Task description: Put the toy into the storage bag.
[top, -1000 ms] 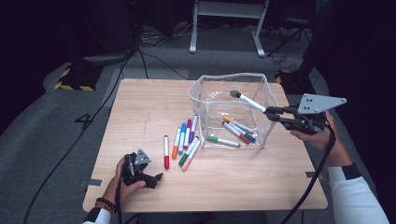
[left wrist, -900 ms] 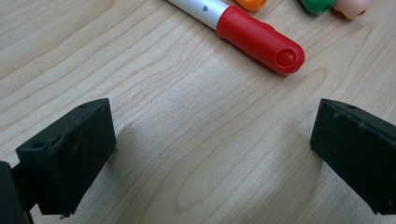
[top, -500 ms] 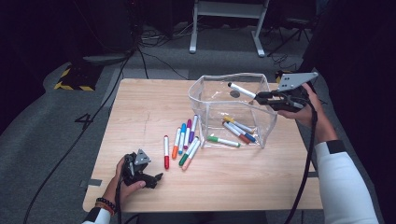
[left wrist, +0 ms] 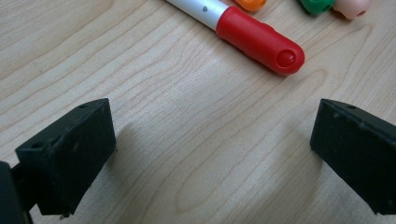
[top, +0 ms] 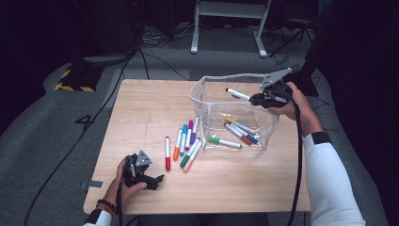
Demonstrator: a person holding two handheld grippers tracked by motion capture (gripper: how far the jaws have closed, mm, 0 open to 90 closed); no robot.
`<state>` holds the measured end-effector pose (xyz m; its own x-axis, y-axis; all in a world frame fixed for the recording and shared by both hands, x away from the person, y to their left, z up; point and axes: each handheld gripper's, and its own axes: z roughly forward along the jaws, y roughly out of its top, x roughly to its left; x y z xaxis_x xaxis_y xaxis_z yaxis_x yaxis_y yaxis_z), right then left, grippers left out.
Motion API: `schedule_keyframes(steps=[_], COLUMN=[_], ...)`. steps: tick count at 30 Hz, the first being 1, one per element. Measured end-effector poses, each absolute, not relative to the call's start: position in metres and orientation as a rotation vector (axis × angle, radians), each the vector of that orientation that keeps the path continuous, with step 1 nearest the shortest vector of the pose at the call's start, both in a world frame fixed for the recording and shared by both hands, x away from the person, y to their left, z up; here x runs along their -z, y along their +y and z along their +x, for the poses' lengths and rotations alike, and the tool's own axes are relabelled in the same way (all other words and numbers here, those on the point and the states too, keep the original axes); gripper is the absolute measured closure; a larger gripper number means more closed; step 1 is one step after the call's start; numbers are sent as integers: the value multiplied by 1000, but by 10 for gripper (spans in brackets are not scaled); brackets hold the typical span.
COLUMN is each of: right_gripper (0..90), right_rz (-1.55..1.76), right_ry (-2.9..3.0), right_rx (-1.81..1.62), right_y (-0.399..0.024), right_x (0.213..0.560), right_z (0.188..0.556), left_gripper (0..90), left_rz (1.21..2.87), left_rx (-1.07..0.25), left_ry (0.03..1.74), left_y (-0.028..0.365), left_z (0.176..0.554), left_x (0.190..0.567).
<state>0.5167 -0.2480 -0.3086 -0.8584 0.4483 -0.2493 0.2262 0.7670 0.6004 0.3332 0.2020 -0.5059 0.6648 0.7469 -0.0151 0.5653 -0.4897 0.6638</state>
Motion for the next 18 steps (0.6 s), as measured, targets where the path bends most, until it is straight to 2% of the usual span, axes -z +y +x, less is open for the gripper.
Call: schedule_keyframes(steps=[12,13,15,18], right_gripper=[744,732,645,617], right_rz=[489,498,520,541], right_ry=[2710,2706,2682,2662], right_rx=[-666,-675,-673,-720], right_y=[-244,-244,-246,-251], right_x=[316,316,316,314], right_z=[519,519,520,519], left_gripper=[5,5,5,5], left_rz=[2234,2234,2232,2233], left_rx=[-366,-366,-367,-366], left_ry=[1008,1007,1007,1008], left_y=[202,202,202,202], left_z=[333,333,333,333], left_x=[506,506,506,506])
